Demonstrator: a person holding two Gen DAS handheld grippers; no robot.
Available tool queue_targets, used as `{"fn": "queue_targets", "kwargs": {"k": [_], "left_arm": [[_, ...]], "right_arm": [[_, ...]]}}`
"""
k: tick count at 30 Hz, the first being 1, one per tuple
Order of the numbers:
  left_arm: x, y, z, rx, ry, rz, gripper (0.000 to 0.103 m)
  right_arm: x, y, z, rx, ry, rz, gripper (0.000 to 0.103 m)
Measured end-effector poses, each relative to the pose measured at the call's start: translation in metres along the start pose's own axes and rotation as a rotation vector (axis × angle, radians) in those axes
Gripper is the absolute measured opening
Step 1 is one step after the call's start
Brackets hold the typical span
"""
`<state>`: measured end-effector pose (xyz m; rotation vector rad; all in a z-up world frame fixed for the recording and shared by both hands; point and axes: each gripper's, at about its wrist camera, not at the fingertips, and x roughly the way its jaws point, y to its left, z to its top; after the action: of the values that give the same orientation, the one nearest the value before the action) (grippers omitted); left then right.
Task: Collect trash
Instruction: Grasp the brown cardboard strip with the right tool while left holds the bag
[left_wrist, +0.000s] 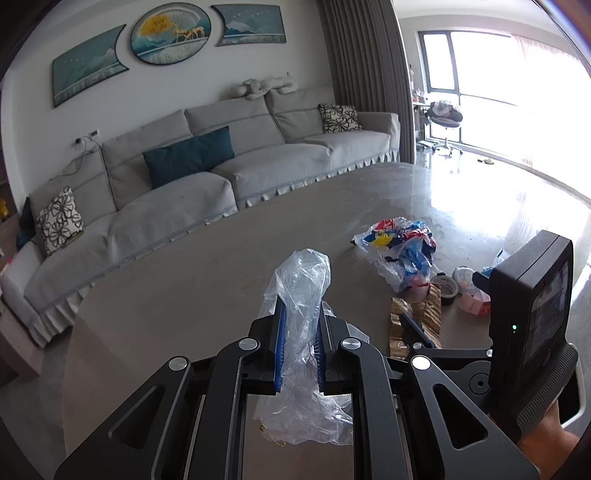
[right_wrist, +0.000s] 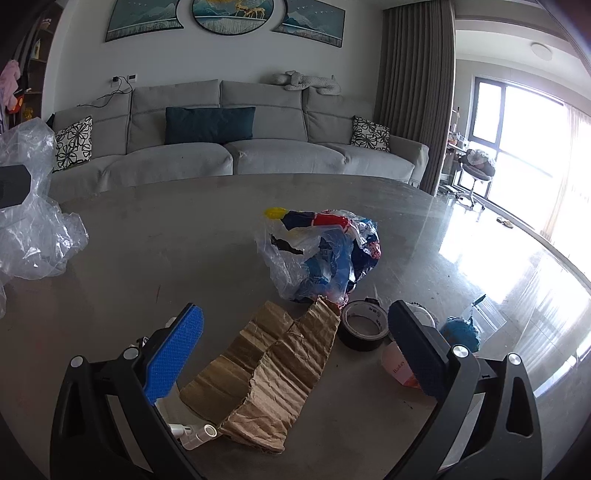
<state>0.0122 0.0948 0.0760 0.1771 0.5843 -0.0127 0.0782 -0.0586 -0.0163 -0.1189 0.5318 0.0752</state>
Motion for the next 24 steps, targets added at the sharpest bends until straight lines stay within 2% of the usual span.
{"fn": "queue_targets", "kwargs": {"k": [7, 15, 16, 19, 24], "left_arm": [[0.005, 0.006, -0.003, -0.008, 0.010, 0.000, 0.014], [0.011, 0.010, -0.005, -0.010, 0.020, -0.003, 0.014], [0.012, 0.010, -0.006, -0.011, 0.022, -0.006, 0.014], [0.014, 0.010, -0.006, -0.014, 0.026, -0.007, 0.014], [0.015, 0.011, -0.006, -0.016, 0.027, -0.012, 0.014]], "right_arm": [[0.019, 0.009, -0.006, -0.013, 0.077, 0.013, 0.100], [0.045, 0.008, -0.021, 0.089, 0.234, 0.099, 0.100], [0.045, 0.005, -0.022, 0.108, 0.254, 0.110, 0.096], [0.048, 0.003, -0.022, 0.124, 0.291, 0.118, 0.096], [0.047, 0.013, -0.024, 0.059, 0.288, 0.106, 0.087]]}}
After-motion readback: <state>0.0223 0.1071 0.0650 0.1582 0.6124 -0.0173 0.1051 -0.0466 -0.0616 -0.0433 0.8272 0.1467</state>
